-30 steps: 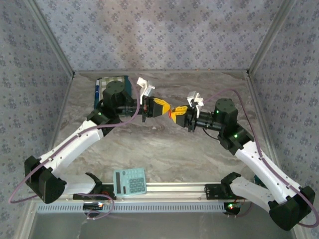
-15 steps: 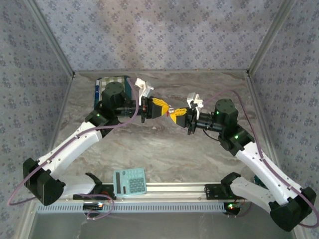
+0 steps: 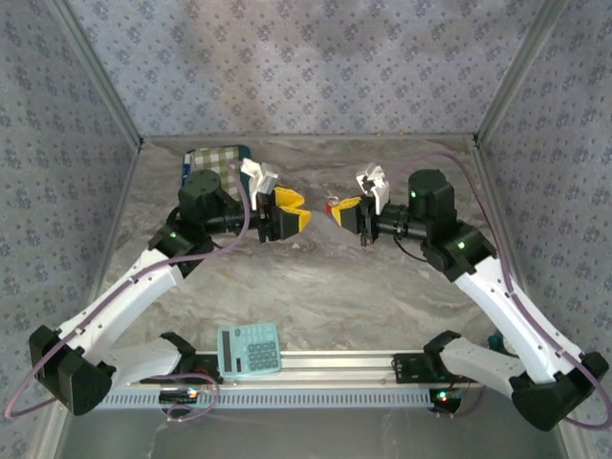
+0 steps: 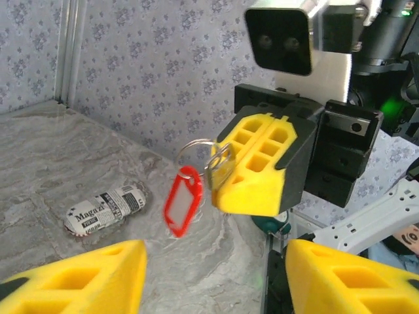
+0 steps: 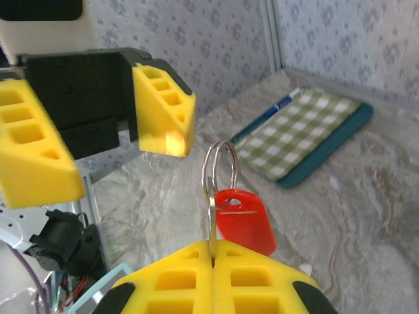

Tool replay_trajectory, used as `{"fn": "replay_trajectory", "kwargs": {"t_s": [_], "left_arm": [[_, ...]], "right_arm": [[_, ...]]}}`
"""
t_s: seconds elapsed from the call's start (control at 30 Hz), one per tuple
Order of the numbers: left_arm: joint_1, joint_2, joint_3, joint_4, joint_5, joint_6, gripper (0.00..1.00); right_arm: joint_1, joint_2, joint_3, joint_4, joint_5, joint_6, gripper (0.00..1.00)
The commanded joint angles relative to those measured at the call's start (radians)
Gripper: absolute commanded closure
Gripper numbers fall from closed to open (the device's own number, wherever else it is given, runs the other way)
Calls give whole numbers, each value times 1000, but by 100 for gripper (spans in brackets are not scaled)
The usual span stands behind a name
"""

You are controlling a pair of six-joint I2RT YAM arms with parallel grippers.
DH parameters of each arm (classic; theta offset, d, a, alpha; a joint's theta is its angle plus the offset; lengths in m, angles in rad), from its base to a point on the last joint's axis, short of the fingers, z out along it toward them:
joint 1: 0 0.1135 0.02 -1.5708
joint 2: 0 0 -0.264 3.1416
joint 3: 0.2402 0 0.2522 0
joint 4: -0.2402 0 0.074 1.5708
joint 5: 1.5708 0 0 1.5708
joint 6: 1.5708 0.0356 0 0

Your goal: Remove the keys from the keyring

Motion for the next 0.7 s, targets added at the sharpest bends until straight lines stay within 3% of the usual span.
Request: {"fn": "replay_trajectory", "kwargs": {"t_s": [0.0,0.1,0.23,0.33,0.57,0.67], "left_arm": [[1,-8,-34,12,-16,12,33],[-14,6,-48,33,10,18,25],[-53,49,-18,-15,-12,50,27],[-70,63,-15,-37,-92,75,34],[-139,12,-79,59,-387,114,33],[-149,1,-83,79,-440,122,36]], "right_arm": [[-4,33,46,-134,-45,14,100],[-6,29,46,-105,-121,40,100],[-9,33,87,-84,-132,45,100],[-8,36,93,-75,-137,57,100],[-5,30,90,-75,-145,62,100],[-5,21,77,-61,-146,65,100]]}}
